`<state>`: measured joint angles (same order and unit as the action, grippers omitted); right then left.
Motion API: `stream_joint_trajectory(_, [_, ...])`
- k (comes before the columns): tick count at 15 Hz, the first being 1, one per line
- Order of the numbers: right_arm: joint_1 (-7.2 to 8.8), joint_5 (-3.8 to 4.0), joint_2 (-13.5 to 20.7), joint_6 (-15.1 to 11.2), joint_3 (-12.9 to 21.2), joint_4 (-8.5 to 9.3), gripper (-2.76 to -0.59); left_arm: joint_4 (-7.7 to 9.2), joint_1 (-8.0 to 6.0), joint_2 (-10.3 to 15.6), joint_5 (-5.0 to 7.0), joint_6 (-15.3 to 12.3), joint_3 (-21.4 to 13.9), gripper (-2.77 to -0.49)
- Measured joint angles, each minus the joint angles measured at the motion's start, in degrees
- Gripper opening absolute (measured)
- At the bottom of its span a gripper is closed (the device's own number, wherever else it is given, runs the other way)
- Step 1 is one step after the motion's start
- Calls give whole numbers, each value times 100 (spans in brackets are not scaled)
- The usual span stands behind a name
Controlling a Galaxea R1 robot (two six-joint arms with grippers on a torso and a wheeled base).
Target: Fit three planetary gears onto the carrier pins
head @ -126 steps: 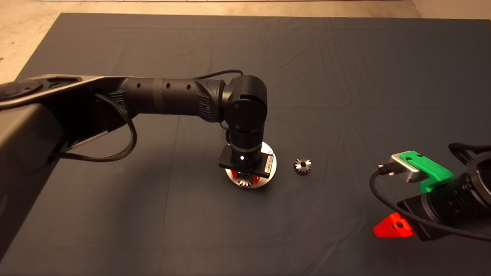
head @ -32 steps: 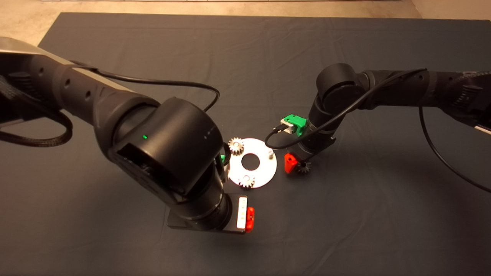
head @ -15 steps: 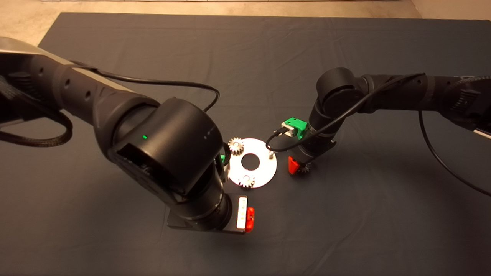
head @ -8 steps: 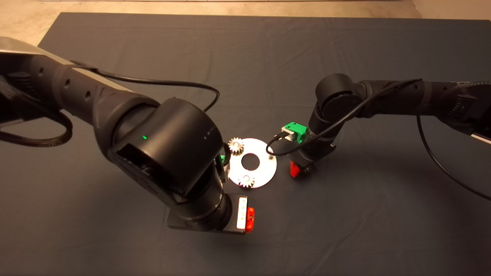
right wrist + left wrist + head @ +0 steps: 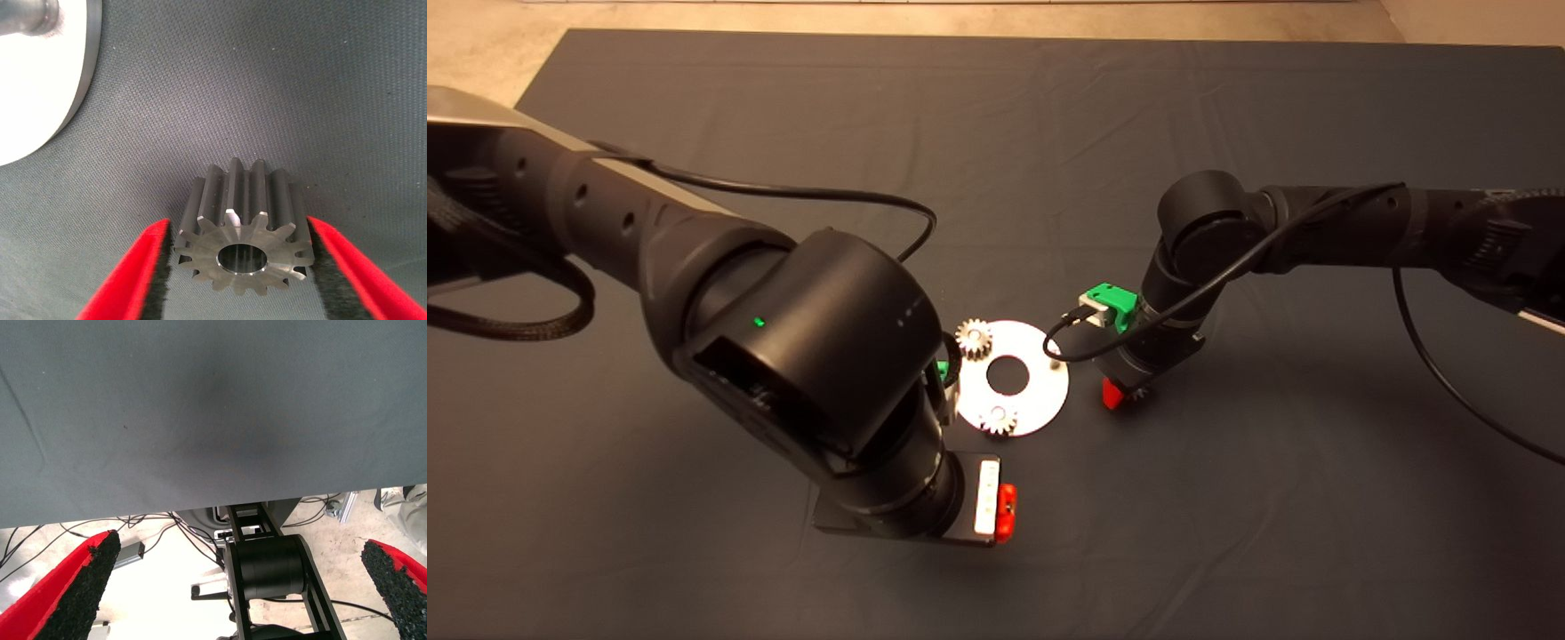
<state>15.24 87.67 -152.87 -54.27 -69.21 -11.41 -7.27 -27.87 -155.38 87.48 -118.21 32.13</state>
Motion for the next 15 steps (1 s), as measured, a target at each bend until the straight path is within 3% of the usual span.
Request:
stream_joint_trajectory(10, [2, 6, 0, -2, 0, -20, -218, 2, 0, 0, 0, -50, -79, -64])
stream_joint_trajectory(15, [-2, 2, -5, 0, 5, -167, -218, 2, 0, 0, 0, -78, -107, -64])
